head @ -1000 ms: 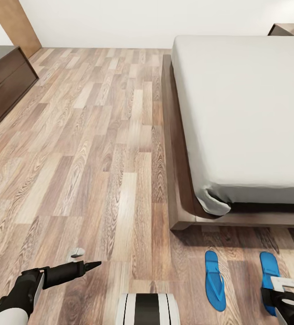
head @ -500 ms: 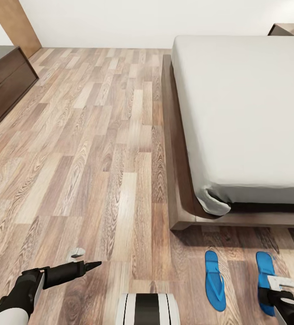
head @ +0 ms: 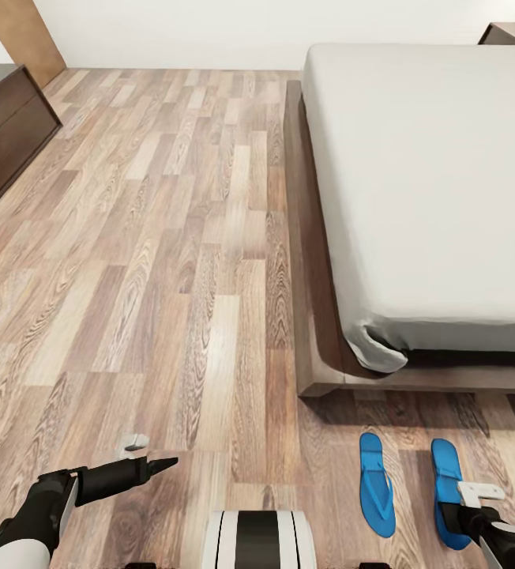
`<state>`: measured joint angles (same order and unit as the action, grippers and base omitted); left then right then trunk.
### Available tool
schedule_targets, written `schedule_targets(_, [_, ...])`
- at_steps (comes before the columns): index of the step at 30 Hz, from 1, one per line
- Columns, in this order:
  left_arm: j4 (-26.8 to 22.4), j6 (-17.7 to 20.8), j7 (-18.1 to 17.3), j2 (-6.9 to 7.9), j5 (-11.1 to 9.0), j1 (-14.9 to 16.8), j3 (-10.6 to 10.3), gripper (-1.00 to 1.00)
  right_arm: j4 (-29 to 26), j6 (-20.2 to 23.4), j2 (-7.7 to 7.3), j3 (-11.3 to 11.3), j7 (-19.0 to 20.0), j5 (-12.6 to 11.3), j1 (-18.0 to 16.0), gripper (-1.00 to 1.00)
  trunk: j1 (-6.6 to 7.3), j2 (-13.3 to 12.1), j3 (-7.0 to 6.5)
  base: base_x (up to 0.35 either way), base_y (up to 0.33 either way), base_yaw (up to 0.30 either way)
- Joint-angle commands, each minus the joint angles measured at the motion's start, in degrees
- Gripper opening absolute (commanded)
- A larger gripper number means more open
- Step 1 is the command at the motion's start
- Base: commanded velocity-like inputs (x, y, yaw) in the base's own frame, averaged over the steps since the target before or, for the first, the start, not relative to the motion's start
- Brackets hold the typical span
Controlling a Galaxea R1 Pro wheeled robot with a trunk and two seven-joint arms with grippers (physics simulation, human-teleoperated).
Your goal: In the bedroom, move the book from the bed onto either nightstand, and place the two sandals side by side next to the bed.
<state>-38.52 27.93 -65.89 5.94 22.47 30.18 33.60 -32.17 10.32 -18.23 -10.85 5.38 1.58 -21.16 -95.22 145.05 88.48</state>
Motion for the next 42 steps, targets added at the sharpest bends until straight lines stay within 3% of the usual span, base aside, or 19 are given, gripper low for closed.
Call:
schedule_targets(1, [-0.1, 0.5, -0.5, -0.05, 0.5, 0.1, 0.3, 1.0, -0.1, 0.3, 0.03, -0.3, 0.4, 0.2, 0.0, -1.0, -0.01, 0.0, 0.26, 0.0, 0.0, 0.0])
schedule_targets(15, [-0.1, 0.5, -0.5, -0.05, 0.5, 0.1, 0.3, 1.0, -0.2, 0.1, 0.03, -0.3, 0.3, 0.2, 0.0, -1.0, -0.37, 0.2, 3.36, 0.0, 0.0, 0.0])
schedule_targets(42, [-0.1, 0.5, -0.4, 0.03, 0.5, 0.0, 0.5, 1.0, -0.2, -0.2, 0.03, -0.3, 0.0, 0.3, 0.0, -1.0, -0.37, 0.2, 3.36, 0.035, 0.039, 0.0])
